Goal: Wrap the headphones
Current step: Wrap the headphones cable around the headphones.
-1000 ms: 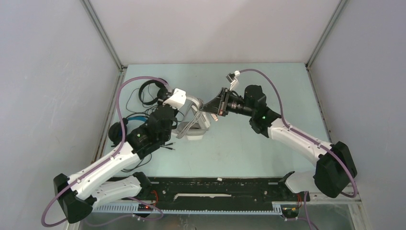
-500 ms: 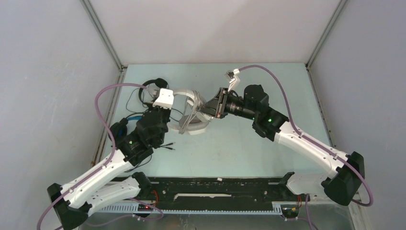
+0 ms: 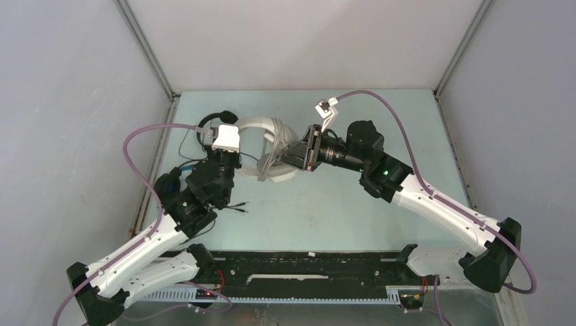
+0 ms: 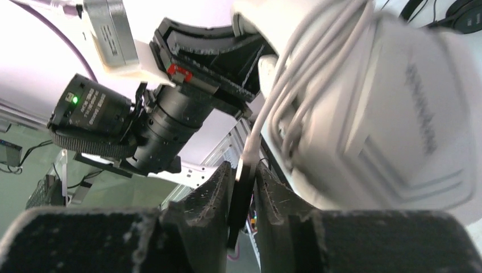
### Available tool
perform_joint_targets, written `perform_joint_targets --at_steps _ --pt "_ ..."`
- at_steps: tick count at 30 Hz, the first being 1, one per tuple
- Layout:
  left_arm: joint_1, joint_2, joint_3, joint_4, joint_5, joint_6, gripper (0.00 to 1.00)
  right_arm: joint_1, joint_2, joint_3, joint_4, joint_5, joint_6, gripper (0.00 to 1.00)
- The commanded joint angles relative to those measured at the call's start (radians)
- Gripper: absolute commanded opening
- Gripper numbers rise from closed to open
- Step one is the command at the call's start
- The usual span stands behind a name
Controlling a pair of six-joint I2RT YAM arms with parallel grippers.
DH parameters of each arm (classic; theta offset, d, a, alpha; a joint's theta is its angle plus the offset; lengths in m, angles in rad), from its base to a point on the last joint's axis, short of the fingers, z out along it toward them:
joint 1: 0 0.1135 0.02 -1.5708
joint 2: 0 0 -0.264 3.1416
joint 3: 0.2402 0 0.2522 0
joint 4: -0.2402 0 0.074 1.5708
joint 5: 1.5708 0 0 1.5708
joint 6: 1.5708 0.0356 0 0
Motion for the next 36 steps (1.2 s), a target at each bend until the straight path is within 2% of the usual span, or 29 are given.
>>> perform_joint_targets --at_steps 1,4,8,13,20,26,31,36 --pt "0.019 -0.007 0.019 0.193 -0.061 -0.037 0.0 0.024 -0.046 0.045 -0.014 -0.062 -0.035 0.25" --pt "0.019 0.005 0.025 0.191 -0.056 -0.043 0.0 0.03 -0.061 0.047 -0.032 -0.075 -0.062 0.27" --pt "0.019 0.007 0.026 0.197 -0.068 -0.038 0.0 0.049 -0.077 0.069 -0.177 -0.088 -0.135 0.34" --pt "0.02 -0.012 0.02 0.203 -0.054 -0.048 0.0 0.054 -0.132 0.07 -0.244 -0.079 -0.193 0.35" --pt "0.019 -0.032 0.023 0.159 -0.002 -0.094 0.0 0.088 -0.205 0.138 -0.285 0.161 -0.284 0.43" --pt "0.019 -0.045 0.025 0.135 0.034 -0.112 0.0 0.087 -0.133 0.24 -0.335 0.289 -0.418 0.48" --pt "0.019 -0.047 0.036 0.111 0.044 -0.116 0.0 0.086 -0.043 0.344 -0.403 0.296 -0.47 0.46" --pt "0.019 -0.047 0.041 0.106 0.049 -0.115 0.0 0.088 0.007 0.371 -0.424 0.302 -0.488 0.4"
